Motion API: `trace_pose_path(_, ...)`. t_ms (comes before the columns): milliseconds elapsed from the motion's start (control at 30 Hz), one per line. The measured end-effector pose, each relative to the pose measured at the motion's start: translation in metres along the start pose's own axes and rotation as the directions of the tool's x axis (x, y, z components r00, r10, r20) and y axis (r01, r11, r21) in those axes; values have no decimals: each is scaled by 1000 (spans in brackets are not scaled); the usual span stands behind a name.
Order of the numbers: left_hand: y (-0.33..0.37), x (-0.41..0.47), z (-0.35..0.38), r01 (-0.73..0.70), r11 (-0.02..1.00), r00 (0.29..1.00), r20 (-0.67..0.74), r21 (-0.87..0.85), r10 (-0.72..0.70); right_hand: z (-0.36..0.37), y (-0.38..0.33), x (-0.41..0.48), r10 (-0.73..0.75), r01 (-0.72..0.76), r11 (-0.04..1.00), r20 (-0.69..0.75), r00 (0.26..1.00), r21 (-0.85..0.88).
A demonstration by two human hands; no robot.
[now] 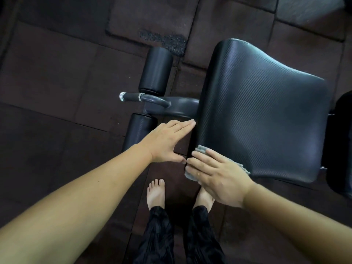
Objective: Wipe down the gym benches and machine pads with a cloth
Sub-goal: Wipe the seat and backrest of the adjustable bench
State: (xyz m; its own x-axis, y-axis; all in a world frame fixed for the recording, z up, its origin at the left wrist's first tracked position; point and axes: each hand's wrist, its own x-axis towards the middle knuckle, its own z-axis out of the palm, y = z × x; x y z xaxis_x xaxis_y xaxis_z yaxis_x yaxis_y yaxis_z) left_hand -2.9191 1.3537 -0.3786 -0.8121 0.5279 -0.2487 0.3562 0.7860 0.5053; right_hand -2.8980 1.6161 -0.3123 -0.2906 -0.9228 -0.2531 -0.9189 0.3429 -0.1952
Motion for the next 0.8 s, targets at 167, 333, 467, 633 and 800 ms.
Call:
trace_pose_path(167, 0, 0, 0, 12, 1000, 1000, -9, -21, -12, -17, 81, 33, 244, -245, 970, -126, 962, 9)
trace_pose_path(333, 6, 1, -9, 74, 995, 996, -47, -71, -77, -15, 44, 40, 588, -582, 807, -223, 777, 101)
trace_pose_path(467, 12, 7, -19, 61, 997, 998, -13, -46, -62, 2, -13, 13, 581, -559, 813, -166, 797, 161)
trace_pose_path(633, 15, 10, -24, 74, 997, 997, 25, -17, -73, -5, 56, 7, 827, -759, 561, -182, 532, 330)
trace_pose_path(800, 19, 9, -27, 92, 996, 995, 35, -8, -92, 0, 9, 22, 919, -835, 393, -185, 347, 385)
